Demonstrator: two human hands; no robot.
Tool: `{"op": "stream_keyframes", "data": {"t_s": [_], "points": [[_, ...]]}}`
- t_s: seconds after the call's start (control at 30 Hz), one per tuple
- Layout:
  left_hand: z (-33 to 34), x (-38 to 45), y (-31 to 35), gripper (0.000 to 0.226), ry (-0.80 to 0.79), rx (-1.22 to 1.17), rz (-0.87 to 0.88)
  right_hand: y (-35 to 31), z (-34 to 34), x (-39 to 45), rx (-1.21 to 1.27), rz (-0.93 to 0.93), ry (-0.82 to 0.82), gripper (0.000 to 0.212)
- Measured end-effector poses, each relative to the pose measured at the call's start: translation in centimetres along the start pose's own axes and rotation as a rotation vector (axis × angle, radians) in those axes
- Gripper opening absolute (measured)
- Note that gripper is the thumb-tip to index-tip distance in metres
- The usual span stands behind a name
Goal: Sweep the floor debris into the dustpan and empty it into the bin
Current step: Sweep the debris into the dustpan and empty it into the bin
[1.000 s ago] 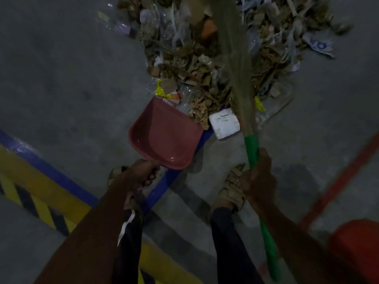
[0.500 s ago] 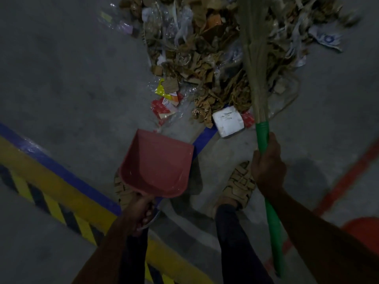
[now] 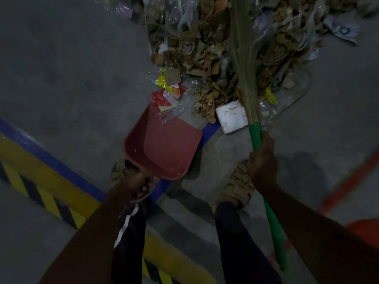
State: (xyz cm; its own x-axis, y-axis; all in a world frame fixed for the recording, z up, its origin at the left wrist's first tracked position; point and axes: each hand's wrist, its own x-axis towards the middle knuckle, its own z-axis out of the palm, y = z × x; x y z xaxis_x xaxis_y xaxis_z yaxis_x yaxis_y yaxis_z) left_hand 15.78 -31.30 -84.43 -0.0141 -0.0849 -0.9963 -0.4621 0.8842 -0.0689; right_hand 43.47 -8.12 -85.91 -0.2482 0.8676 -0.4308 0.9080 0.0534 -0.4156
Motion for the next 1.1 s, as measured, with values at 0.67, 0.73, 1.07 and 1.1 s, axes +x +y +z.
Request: {"op": "stream_keyframes", "data": {"t_s": [0.67, 0.73, 1.07, 1.1], "points": [[1.1, 3.5, 9.9, 0.028, 0.029, 0.212, 0.133, 1.3, -0.2, 2.4, -0.092, 0.253, 0.128, 0.083], [1.4, 3.1, 10.0, 0.030, 0.034, 0.231, 0.149, 1.5, 0.1, 2.2, -0.133, 0.234, 0.065, 0.082], [3.8, 3.3, 10.2, 0.025, 0.052, 0.267, 0.196, 1.3, 2.1, -2.0, -0.262, 0.031, 0.003, 0.077], [3.9, 3.3, 10.2, 0.021, 0.055, 0.262, 0.203, 1.4, 1.9, -1.7, -0.226, 0.039, 0.006, 0.075]]}}
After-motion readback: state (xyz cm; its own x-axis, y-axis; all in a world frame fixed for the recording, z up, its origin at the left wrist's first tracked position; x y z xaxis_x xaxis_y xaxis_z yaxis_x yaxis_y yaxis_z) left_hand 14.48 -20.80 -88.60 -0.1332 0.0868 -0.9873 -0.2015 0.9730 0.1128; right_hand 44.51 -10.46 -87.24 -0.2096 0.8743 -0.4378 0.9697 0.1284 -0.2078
